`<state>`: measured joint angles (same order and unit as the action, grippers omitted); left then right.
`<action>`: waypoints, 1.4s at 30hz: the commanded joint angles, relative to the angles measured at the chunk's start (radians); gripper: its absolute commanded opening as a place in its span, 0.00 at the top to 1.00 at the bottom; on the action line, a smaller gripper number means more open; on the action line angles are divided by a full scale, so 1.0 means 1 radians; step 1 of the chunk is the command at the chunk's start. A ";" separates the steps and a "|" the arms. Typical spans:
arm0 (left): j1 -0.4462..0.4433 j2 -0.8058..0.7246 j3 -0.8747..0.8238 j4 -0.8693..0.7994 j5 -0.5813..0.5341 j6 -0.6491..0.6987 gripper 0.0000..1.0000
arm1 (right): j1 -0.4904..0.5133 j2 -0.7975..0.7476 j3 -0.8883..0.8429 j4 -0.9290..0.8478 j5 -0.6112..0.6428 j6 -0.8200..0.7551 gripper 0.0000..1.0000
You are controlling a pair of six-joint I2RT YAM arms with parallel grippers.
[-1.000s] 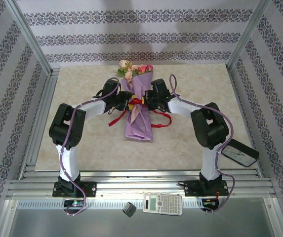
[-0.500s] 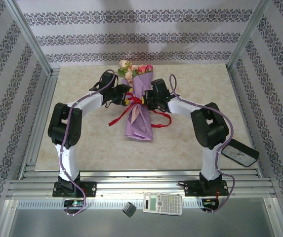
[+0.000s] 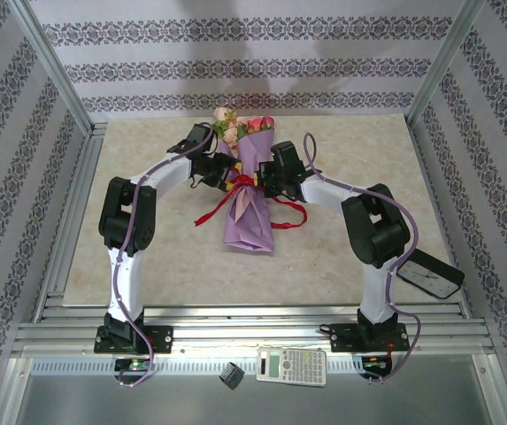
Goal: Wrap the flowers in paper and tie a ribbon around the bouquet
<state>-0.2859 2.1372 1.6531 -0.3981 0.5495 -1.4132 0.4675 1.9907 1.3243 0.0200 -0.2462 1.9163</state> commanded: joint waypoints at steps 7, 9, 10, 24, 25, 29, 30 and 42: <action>0.006 0.023 0.042 -0.078 -0.012 0.050 0.65 | 0.009 -0.039 -0.019 0.020 0.029 0.007 1.00; 0.007 0.023 0.036 -0.077 -0.011 0.049 0.69 | 0.008 -0.038 -0.019 0.019 0.027 0.008 1.00; 0.006 0.020 0.032 -0.074 -0.012 0.048 0.70 | 0.008 -0.038 -0.018 0.021 0.027 0.008 1.00; 0.006 0.071 0.090 -0.096 -0.056 0.056 0.63 | 0.012 -0.053 -0.043 0.039 0.038 0.011 1.00; 0.007 0.074 0.097 -0.100 -0.058 0.059 0.65 | 0.013 -0.053 -0.045 0.040 0.039 0.012 1.00; 0.007 0.069 0.090 -0.096 -0.058 0.064 0.73 | 0.013 -0.056 -0.051 0.047 0.041 0.013 1.00; 0.007 0.066 0.086 -0.093 -0.058 0.063 0.75 | 0.013 -0.056 -0.051 0.049 0.040 0.012 1.00; 0.009 -0.005 0.023 -0.057 -0.088 0.079 1.00 | -0.005 -0.068 -0.087 0.096 0.054 0.020 1.00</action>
<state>-0.2859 2.1952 1.6966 -0.4587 0.4892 -1.3602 0.4683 1.9656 1.2610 0.0834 -0.2237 1.9205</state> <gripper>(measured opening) 0.046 0.056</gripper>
